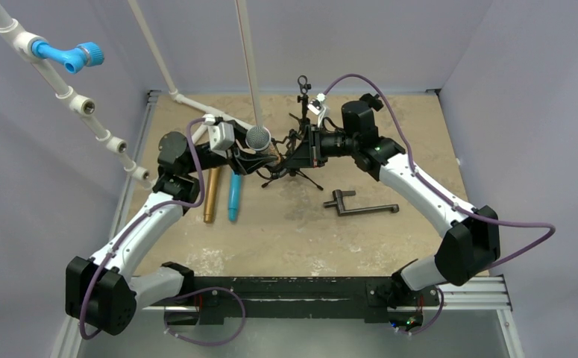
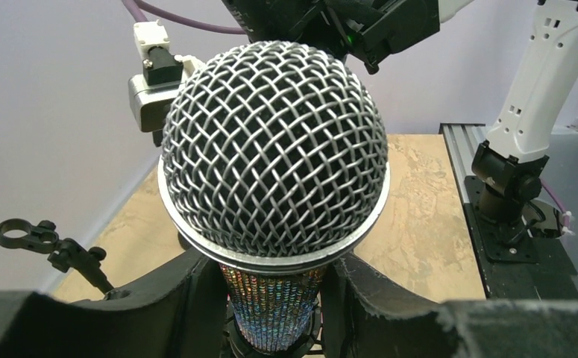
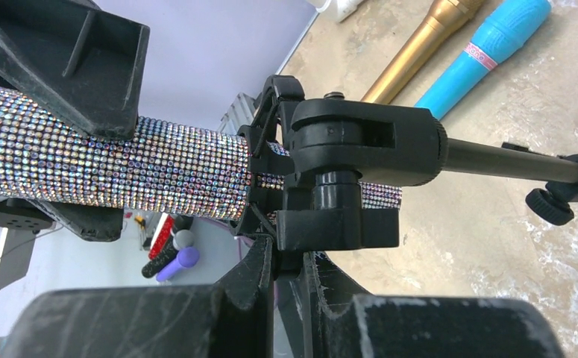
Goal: Remove the microphone from the stand
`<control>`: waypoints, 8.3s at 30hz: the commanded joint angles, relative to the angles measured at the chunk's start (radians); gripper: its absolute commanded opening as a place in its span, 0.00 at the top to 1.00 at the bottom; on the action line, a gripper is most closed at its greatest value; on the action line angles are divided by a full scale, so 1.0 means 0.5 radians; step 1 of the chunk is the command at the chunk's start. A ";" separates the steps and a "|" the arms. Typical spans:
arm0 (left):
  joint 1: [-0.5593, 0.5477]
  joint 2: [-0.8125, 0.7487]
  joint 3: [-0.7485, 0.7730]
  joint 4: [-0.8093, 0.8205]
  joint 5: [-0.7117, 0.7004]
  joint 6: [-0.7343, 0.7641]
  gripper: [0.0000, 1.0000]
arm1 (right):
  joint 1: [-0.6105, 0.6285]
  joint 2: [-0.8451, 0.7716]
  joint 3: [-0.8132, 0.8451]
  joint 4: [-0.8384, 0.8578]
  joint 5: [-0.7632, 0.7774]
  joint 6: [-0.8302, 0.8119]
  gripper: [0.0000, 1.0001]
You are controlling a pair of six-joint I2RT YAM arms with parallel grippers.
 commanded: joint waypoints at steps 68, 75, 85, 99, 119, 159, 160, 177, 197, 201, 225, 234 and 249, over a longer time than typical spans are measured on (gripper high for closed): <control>0.738 0.350 0.907 -2.709 -1.336 0.653 1.00 | -0.125 -0.141 0.072 0.027 0.121 -0.063 1.00; 0.812 0.806 0.907 -2.695 -1.625 0.625 0.93 | -0.127 -0.166 0.042 0.047 0.114 -0.062 1.00; 0.953 1.206 1.032 -2.773 -1.646 0.566 0.92 | -0.134 -0.168 0.017 0.084 0.089 -0.039 1.00; 0.975 1.464 1.115 -2.907 -1.659 0.560 0.85 | -0.135 -0.172 0.012 0.123 0.056 -0.006 1.00; 0.976 1.629 1.183 -2.970 -1.728 0.506 0.64 | -0.134 -0.197 -0.004 0.161 0.023 0.032 1.00; 0.909 1.665 1.209 -3.036 -1.858 0.513 0.48 | -0.139 -0.200 -0.038 0.208 0.010 0.058 1.00; 0.908 1.665 1.214 -3.040 -1.852 0.512 0.48 | -0.141 -0.200 -0.038 0.205 0.010 0.058 1.00; 0.874 0.935 1.230 -3.154 -1.610 0.710 0.28 | -0.145 -0.195 0.015 0.097 0.004 -0.106 0.85; 0.634 0.372 1.181 -3.063 -1.157 0.725 0.24 | -0.154 -0.409 0.109 -0.415 0.228 -0.757 0.23; 0.634 0.235 1.180 -2.990 -1.156 0.752 0.18 | -0.154 -0.501 0.029 -0.547 0.407 -0.991 0.20; 0.637 -0.340 0.606 -2.581 -0.909 0.772 0.00 | -0.366 0.005 -0.619 1.305 0.380 -1.166 0.30; 0.637 -0.287 0.601 -2.580 -0.824 0.788 0.00 | -0.368 0.394 -0.438 1.770 0.133 -0.812 0.46; 0.632 -0.175 0.568 -2.342 -0.559 0.548 0.00 | -0.364 0.276 -0.354 1.781 0.091 -0.460 1.00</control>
